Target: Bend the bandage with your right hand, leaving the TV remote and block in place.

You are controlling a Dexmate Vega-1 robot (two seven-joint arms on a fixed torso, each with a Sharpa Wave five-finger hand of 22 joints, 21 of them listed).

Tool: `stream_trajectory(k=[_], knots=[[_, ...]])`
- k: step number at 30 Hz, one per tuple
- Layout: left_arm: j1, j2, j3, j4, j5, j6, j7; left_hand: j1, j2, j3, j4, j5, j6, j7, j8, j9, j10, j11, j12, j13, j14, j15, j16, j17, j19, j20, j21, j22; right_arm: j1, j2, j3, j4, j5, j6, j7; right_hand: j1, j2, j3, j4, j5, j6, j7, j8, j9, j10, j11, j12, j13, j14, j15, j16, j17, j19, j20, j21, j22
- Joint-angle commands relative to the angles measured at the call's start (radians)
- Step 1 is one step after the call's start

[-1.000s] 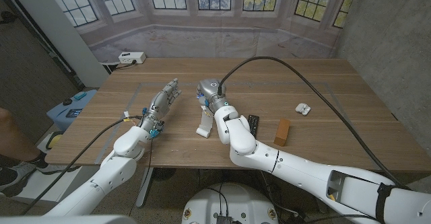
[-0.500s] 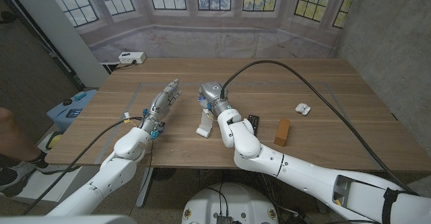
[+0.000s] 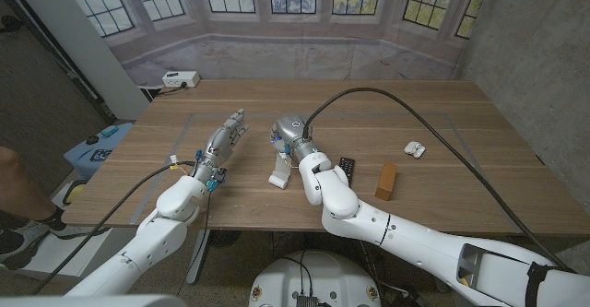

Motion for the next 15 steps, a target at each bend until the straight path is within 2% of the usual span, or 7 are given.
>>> stream_trajectory(k=[1,15], knots=[[0.000,0.001,0.001,-0.006,0.001,0.007,0.003,0.012,0.000,-0.004,0.003,0.002,0.000,-0.002,0.000,0.002,0.004,-0.003,-0.002,0.005,0.001,0.008,0.002,0.003,0.011,0.001,0.001,0.005,-0.017,-0.003,0.005,0.002,0.020,0.005,-0.016,0.010,0.007,-0.003,-0.002,0.007,0.003,0.005,0.001,0.002,0.010,0.003,0.005,0.003,0.007,-0.145,0.006,0.003,0.009,-0.065,-0.001,0.004],[0.013,0.012,-0.001,-0.021,0.003,0.010,0.005,0.013,0.001,-0.005,0.003,0.002,0.001,-0.001,0.001,0.002,0.004,-0.003,-0.002,0.005,0.001,0.007,0.002,0.003,0.011,0.001,0.001,0.005,-0.034,-0.022,0.005,-0.023,0.025,0.007,-0.018,0.012,0.010,-0.007,-0.002,0.008,0.005,0.003,0.000,0.003,0.012,0.002,0.006,0.004,0.012,-0.144,0.009,0.004,0.011,-0.066,0.000,0.004]])
